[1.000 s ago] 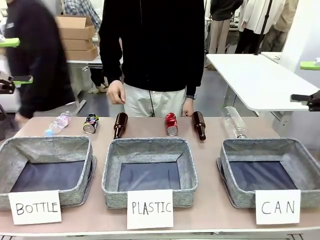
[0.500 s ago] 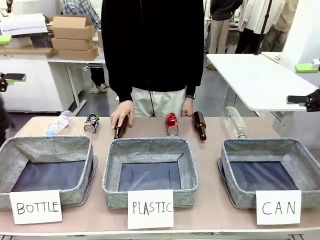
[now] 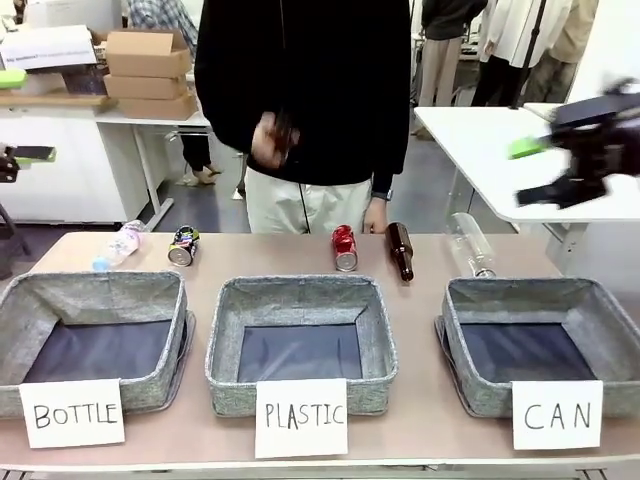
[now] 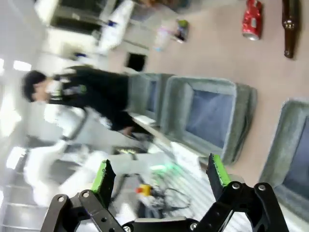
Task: Sort the can waste into the basket.
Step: Pick up the can waste from the table and place it in the right Fabric basket.
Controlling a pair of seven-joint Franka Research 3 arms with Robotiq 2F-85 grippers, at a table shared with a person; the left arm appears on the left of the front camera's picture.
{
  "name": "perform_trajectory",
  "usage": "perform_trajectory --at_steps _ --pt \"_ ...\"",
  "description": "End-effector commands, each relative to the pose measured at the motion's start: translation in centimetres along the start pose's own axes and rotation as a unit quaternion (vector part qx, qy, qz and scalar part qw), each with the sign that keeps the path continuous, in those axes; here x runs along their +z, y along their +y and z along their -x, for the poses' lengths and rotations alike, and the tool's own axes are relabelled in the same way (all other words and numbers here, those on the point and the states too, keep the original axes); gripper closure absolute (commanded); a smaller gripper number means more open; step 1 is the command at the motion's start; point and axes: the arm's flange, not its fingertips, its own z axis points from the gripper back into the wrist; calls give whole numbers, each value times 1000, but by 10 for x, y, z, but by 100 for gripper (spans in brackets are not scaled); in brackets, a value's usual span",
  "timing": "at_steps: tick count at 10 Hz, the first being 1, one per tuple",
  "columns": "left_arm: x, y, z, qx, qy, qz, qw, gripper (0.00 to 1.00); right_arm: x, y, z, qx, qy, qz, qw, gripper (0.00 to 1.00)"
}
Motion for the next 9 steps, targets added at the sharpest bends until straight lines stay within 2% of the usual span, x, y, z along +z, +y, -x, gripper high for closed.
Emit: perform_trajectory --at_steps 1,2,3,4,5,7,8,9 --pt "-1 -1 -1 -12 -2 12 1000 0 -59 4 -62 21 69 136 988 0" --pt "-1 -1 -1 -12 -2 12 1000 0 -95 3 -74 23 89 196 976 0" --pt "-1 -1 -1 -12 -2 12 1000 0 -114 -3 -78 15 111 215 970 0" --pt "-1 -1 -1 -12 -2 12 1000 0 -110 -3 -70 16 125 176 976 0" --pt "-1 -1 -1 -12 -2 12 1000 0 -121 11 -61 45 88 176 979 0" --pt "-1 -1 -1 -12 -2 12 1000 0 -121 11 -61 45 88 176 979 0" --pt "-1 -1 -1 -12 -2 12 1000 0 -130 -2 -68 39 110 184 976 0" --pt "-1 -1 -1 -12 -2 12 1000 0 -139 -9 -92 14 24 211 977 0"
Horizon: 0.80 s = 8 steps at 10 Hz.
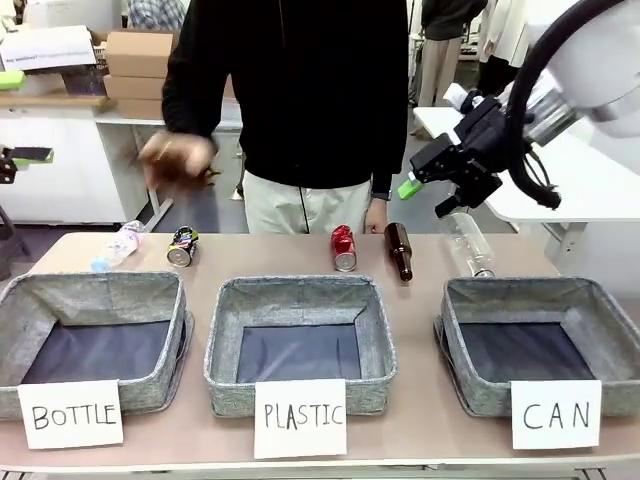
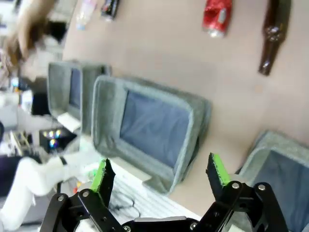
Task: Sort the can waste into the basket.
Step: Pick up the can waste from the table and place it in the right Fabric basket.
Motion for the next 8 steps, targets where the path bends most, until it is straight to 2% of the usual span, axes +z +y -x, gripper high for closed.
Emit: perform_trajectory --at_steps 1,2,3,4,6,7,8 --pt "-2 -1 -2 -11 -2 12 1000 0 -42 -8 -61 -34 -24 42 998 0" --pt "-2 -1 -2 -11 -2 12 1000 0 -74 -9 -111 -64 -2 89 994 0" --pt "-2 -1 -2 -11 -2 12 1000 0 -106 -13 -152 -105 27 92 990 0" --pt "-2 -1 -2 -11 -2 12 1000 0 -142 -14 -183 -109 62 101 987 0" --pt "-2 -1 -2 -11 -2 12 1000 0 -201 -20 -218 -148 91 172 970 0" --pt "-2 -1 -2 -11 -2 12 1000 0 -224 -18 -220 -140 119 153 971 0" --pt "-2 -1 -2 -11 -2 12 1000 0 -238 -12 -219 -159 103 146 971 0"
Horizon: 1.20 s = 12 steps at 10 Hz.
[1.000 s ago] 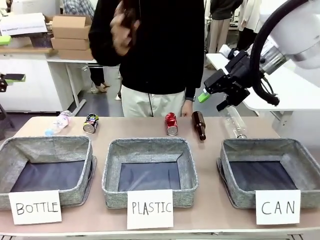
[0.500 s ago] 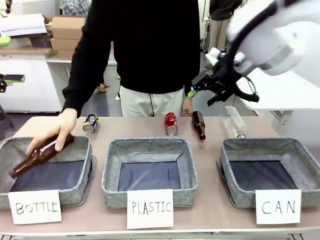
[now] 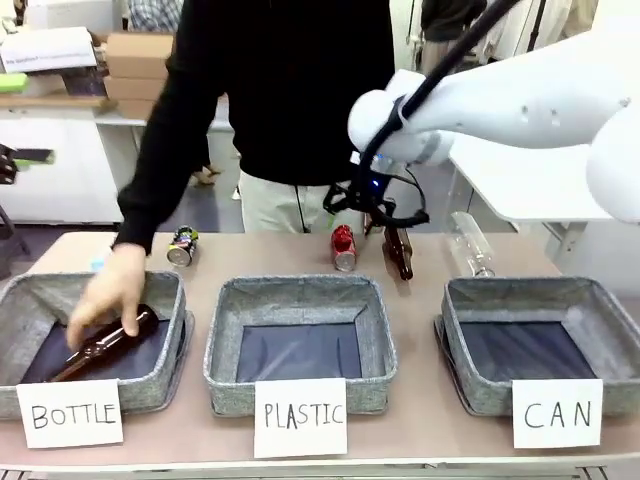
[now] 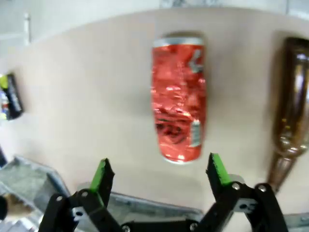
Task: Sort the can waste into the basket.
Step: Pick up the can waste from the table and place it in the right Fabric basket.
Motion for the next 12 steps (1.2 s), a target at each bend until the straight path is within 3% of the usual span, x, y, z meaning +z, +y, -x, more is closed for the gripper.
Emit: perform_trajectory --at_steps 1,2,3,4,8,12 --pt "-1 -2 -1 -11 -4 13 1000 0 10 -17 8 2 -18 1 1000 0" --pt "-1 -2 -1 -11 -4 13 1000 0 10 -17 8 2 -18 1 1000 0" --pt "-1 -2 -1 -11 -4 13 1000 0 -3 5 -1 2 2 -1 1000 0" --pt "-1 -2 -1 -11 -4 13 1000 0 -18 10 -9 5 4 61 998 0" --pt "-1 -2 -1 -11 -4 13 1000 0 -54 13 -28 5 3 91 996 0" --pt "-1 -2 -1 -11 -4 13 1000 0 -62 13 -28 8 12 111 994 0"
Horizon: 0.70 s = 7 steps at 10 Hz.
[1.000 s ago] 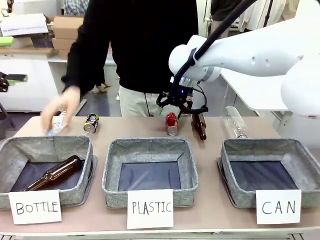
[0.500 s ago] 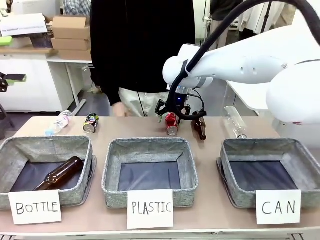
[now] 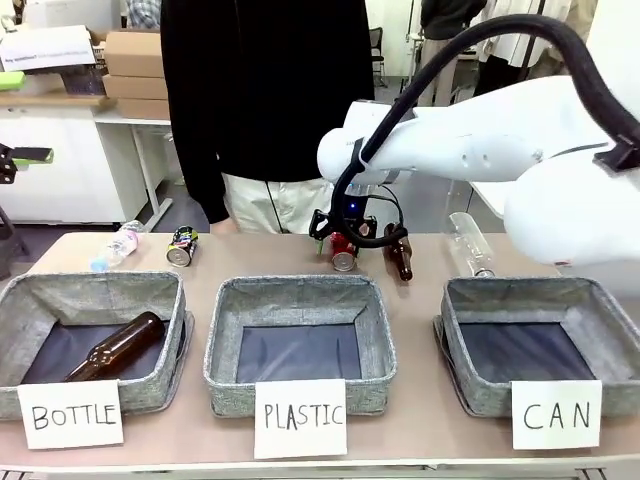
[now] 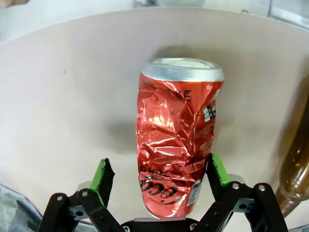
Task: Sort the can waste into the basket.
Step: Pick up the can waste from the table and place it in the right Fabric basket.
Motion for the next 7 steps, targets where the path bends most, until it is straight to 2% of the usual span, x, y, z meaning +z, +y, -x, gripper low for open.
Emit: perform_trajectory --at_steps 1,2,3,4,5,7 --pt "-1 -2 -1 -11 -4 13 1000 0 3 5 -9 -13 0 38 999 59" --pt "-1 -2 -1 -11 -4 13 1000 0 0 6 -10 -10 5 44 999 59" --pt "-1 -2 -1 -11 -4 13 1000 0 -4 7 -11 -11 11 47 999 100" --pt "-1 -2 -1 -11 -4 13 1000 0 -8 7 -12 -10 14 54 998 65" --pt "-1 -2 -1 -11 -4 13 1000 0 -10 6 -12 -12 15 55 998 100" --pt "-1 -2 -1 -11 -4 13 1000 0 -9 2 -10 -14 16 51 998 100"
